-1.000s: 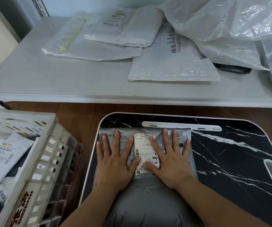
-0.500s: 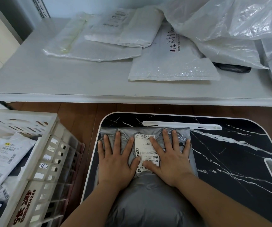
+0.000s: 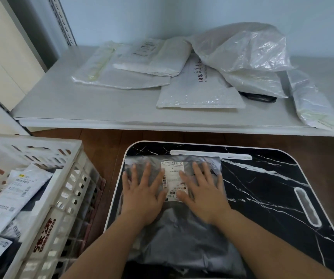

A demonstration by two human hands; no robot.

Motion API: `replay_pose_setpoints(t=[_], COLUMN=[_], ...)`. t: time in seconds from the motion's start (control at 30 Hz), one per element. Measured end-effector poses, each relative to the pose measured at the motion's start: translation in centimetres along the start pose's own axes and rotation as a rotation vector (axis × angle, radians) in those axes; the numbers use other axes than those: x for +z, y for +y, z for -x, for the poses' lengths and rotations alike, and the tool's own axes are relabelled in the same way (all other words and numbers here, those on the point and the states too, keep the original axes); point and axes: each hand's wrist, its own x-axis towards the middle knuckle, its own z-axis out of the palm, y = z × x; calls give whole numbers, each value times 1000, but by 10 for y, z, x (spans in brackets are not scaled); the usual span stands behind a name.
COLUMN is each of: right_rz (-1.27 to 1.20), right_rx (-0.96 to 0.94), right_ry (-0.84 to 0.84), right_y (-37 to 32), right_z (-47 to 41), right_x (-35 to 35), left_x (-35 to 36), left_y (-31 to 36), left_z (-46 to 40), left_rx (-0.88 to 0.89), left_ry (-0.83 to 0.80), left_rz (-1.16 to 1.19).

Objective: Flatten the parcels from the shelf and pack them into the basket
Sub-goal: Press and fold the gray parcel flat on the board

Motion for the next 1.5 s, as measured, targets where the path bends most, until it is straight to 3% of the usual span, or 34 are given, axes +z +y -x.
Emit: replay_pose_setpoints(t=[0.27,0.33,0.77,1.13,1.5], right_rz=[-5,55,72,67,73], right_rx=[60,85,44,55,82], right_ry=[17,92,171,117,181], right_y=[-26,-24,-14,-15,-9], right_z=[59,66,65,65,15], right_x=[38,48,85,84,35], left_x=[24,24,60,51,18], left_y=[28,31,25,29,12], left_z=[60,71,72,72,18], left_rx=[-13,-5,23,-5,-8], left_ry=[-14,-39,54,-39,152], left_rz=[22,-2,33,-7,27])
